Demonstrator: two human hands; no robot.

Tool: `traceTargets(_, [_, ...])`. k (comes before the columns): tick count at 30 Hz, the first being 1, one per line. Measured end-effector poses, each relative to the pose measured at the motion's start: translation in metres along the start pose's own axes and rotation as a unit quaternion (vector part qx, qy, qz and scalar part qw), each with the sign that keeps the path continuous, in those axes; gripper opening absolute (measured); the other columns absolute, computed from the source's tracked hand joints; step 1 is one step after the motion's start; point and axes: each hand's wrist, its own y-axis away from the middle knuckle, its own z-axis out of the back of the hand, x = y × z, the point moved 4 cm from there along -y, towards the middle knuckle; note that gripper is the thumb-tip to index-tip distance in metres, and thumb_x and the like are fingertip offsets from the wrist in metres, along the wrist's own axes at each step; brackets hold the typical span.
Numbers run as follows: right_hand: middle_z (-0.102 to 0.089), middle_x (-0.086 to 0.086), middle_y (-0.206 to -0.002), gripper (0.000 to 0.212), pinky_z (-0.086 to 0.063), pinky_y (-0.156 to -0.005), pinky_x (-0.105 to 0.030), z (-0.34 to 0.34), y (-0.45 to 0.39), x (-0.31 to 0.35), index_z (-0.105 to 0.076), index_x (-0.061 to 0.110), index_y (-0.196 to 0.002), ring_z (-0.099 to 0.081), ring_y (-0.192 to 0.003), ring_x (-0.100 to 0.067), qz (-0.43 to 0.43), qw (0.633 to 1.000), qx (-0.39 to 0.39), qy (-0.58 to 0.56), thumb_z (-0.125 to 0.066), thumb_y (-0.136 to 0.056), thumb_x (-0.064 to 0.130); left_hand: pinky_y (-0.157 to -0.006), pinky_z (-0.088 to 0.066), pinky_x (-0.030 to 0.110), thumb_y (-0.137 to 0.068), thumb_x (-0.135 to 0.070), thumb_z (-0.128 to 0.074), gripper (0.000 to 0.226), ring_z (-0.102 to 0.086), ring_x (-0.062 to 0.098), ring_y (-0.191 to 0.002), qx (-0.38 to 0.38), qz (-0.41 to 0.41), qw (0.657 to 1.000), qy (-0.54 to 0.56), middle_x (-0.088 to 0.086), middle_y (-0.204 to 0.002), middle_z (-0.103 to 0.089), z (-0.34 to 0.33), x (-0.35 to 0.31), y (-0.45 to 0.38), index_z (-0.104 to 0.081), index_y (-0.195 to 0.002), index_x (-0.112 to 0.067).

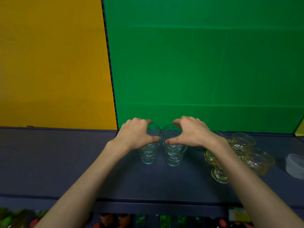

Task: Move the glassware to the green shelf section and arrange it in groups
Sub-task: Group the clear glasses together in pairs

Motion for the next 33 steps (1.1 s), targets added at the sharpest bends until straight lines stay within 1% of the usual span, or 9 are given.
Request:
traceTargets(3, [-0.059,-0.005,-0.139,0.097,-0.05,-0.096,-0.042,-0.011,0.005,-0.001,-0.054,0.023,-0.14,-0.058,-0.122,-0.03,0.003,1.0,0.01,0.013,-0.067,-0.062,0.079,-0.097,-0.051,0.043,-0.079,-0.072,-0.063,0.083,-0.06,0.037,-0.125,0.004,0.0,1.0,-0.02,0.012,-0.136,-0.066,-0.01,0.0,0.005,-0.053,-0.147,-0.025])
traceTargets(6, [-0.06,-0.006,-0.135,0.09,-0.05,-0.092,-0.041,-0.021,0.008,-0.002,-0.056,0.021,-0.136,-0.059,-0.119,-0.031,0.003,0.999,0.023,0.023,-0.068,-0.066,0.076,-0.095,-0.052,0.043,-0.082,-0.071,-0.061,0.081,-0.06,0.036,-0.124,0.008,-0.006,0.999,-0.036,0.013,-0.134,-0.067,-0.018,0.0,0.01,-0.052,-0.148,-0.025])
traceTargets(11, [-0.056,-0.006,-0.138,0.092,-0.047,-0.092,-0.041,-0.03,0.01,-0.005,-0.05,0.023,-0.143,-0.056,-0.121,-0.031,-0.004,0.999,0.033,0.006,-0.065,-0.07,0.077,-0.094,-0.051,0.04,-0.082,-0.077,-0.057,0.082,-0.06,0.032,-0.125,-0.006,0.003,0.999,-0.032,0.007,-0.134,-0.068,-0.024,0.003,0.018,-0.051,-0.149,-0.03])
traceTargets(15, [-0.043,-0.007,-0.152,0.107,-0.042,-0.104,-0.045,-0.037,0.01,-0.004,-0.035,0.023,-0.152,-0.047,-0.134,-0.032,-0.006,0.998,0.056,-0.012,-0.067,-0.067,0.079,-0.098,-0.049,0.043,-0.077,-0.08,-0.061,0.089,-0.057,0.031,-0.128,0.0,0.014,1.0,0.016,0.004,-0.14,-0.063,-0.029,0.009,0.023,-0.046,-0.15,-0.033])
traceTargets(17, [-0.042,-0.007,-0.153,0.107,-0.042,-0.105,-0.045,-0.039,0.011,-0.002,-0.033,0.022,-0.153,-0.046,-0.135,-0.031,-0.004,0.998,0.055,-0.014,-0.07,-0.068,0.075,-0.101,-0.048,0.044,-0.075,-0.079,-0.065,0.092,-0.055,0.032,-0.131,0.014,0.023,0.999,0.045,0.005,-0.145,-0.058,-0.034,0.012,0.025,-0.043,-0.151,-0.034])
traceTargets(19, [-0.045,-0.008,-0.15,0.104,-0.044,-0.103,-0.045,-0.04,0.013,-0.001,-0.035,0.023,-0.152,-0.049,-0.132,-0.031,-0.001,0.999,0.047,-0.012,-0.072,-0.068,0.071,-0.103,-0.047,0.045,-0.074,-0.076,-0.068,0.093,-0.054,0.033,-0.132,0.015,0.031,0.997,0.068,0.007,-0.148,-0.055,-0.037,0.014,0.028,-0.043,-0.152,-0.033])
traceTargets(25, [-0.047,-0.006,-0.149,0.104,-0.045,-0.102,-0.045,-0.041,0.023,0.002,-0.033,0.025,-0.152,-0.05,-0.13,-0.031,0.002,0.999,0.045,-0.011,-0.073,-0.068,0.069,-0.102,-0.049,0.042,-0.072,-0.072,-0.072,0.092,-0.055,0.033,-0.129,0.012,0.04,0.994,0.106,0.01,-0.143,-0.057,-0.04,0.02,0.038,-0.044,-0.151,-0.033])
traceTargets(30, [-0.048,-0.005,-0.147,0.103,-0.046,-0.101,-0.045,-0.043,0.033,0.003,-0.033,0.024,-0.152,-0.051,-0.129,-0.03,0.008,0.999,0.037,-0.017,-0.073,-0.068,0.069,-0.096,-0.046,0.037,-0.073,-0.068,-0.075,0.087,-0.057,0.029,-0.122,0.003,0.044,0.991,0.129,0.007,-0.128,-0.06,-0.042,0.022,0.049,-0.045,-0.148,-0.035])
traceTargets(33, [-0.047,-0.005,-0.147,0.103,-0.045,-0.103,-0.047,-0.044,0.037,0.005,-0.033,0.025,-0.151,-0.051,-0.129,-0.03,0.012,0.999,0.036,-0.015,-0.072,-0.068,0.07,-0.094,-0.046,0.036,-0.073,-0.068,-0.074,0.086,-0.058,0.027,-0.118,-0.007,0.039,0.991,0.127,0.005,-0.124,-0.06,-0.042,0.022,0.054,-0.046,-0.147,-0.036])
